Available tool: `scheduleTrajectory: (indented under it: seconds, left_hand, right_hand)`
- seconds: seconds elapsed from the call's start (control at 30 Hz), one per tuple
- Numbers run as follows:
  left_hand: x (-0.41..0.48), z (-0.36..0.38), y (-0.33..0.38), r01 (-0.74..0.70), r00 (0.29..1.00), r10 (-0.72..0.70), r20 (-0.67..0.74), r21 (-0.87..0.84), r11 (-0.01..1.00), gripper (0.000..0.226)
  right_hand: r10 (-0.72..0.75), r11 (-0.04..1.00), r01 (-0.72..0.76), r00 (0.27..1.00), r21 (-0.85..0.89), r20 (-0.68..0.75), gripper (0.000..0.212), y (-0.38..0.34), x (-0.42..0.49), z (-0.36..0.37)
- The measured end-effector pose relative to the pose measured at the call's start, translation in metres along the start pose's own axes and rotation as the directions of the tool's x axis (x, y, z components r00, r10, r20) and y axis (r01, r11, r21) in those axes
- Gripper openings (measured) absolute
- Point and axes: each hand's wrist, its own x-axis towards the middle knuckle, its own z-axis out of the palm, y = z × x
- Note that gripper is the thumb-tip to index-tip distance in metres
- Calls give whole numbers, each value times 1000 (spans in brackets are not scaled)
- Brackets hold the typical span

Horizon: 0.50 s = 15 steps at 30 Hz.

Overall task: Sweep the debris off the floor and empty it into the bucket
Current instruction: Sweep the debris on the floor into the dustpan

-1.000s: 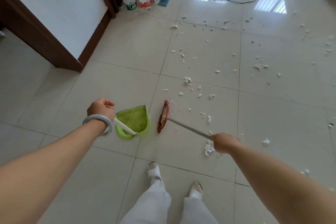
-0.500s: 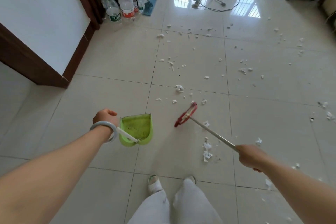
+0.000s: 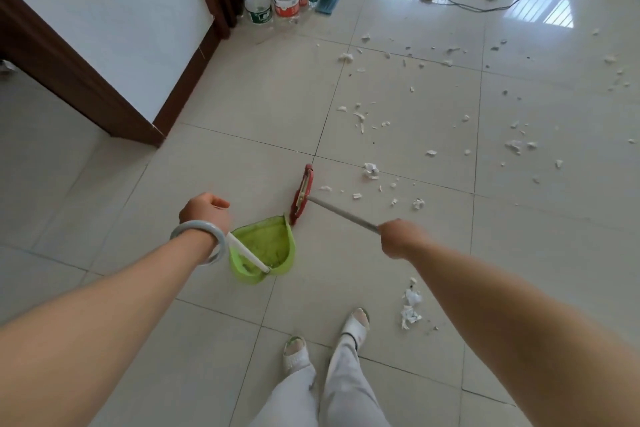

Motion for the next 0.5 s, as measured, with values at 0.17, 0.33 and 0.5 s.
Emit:
scheduleTrajectory:
  seconds: [0.17, 0.33, 0.5]
  left_hand:
    - [2, 28, 16, 2, 1000, -2, 2, 39, 999, 26]
    - [-4, 59, 37, -18, 999, 17, 30, 53, 998, 25]
    - [-13, 87, 60, -55, 997, 50, 56, 86, 995, 29]
  right_hand:
    - [60, 998, -62, 997, 33, 50, 47, 37, 30, -13]
    - [169, 973, -183, 980, 137, 106, 44, 84, 42, -21]
    - [309, 891, -352, 933, 288, 184, 41, 125, 22, -2]
